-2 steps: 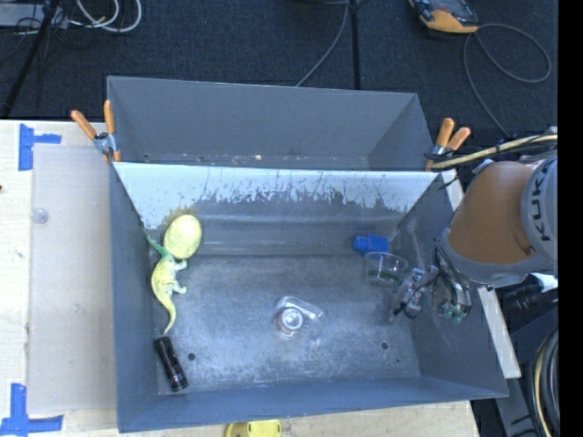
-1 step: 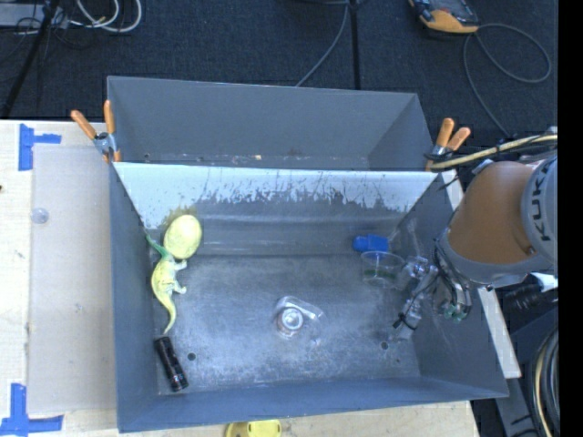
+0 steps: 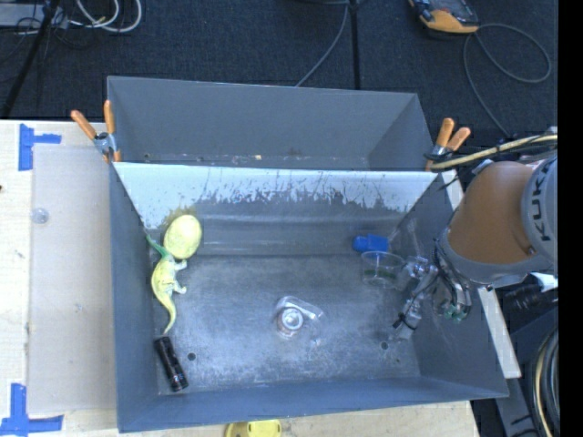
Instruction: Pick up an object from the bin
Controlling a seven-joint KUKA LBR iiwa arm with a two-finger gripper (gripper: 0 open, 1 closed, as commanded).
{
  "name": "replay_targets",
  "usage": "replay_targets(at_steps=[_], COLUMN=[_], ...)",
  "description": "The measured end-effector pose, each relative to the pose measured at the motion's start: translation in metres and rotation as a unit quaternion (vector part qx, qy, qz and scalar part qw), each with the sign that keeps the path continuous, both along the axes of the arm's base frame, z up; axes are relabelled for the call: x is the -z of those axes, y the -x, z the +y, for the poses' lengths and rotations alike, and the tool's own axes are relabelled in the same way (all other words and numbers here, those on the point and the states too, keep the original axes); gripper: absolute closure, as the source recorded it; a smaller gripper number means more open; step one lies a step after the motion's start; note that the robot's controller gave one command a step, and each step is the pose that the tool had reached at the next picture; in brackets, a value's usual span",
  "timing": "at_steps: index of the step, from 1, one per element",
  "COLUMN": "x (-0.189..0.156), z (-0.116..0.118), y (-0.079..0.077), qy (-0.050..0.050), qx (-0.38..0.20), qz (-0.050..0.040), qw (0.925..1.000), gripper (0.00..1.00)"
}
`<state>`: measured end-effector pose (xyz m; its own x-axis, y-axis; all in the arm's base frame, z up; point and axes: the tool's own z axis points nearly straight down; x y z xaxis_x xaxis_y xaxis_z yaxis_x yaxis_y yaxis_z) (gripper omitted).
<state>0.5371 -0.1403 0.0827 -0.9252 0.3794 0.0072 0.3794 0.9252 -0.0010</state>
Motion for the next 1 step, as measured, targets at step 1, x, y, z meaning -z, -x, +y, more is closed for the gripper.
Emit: replay_targets(at_steps=[1], x=[-0.0029], z=[-0.0011], y=[-0.0168], qy=[0.0], qx=[0.042], qz=[0.0018], qw=[0.9991], gripper=[0.0])
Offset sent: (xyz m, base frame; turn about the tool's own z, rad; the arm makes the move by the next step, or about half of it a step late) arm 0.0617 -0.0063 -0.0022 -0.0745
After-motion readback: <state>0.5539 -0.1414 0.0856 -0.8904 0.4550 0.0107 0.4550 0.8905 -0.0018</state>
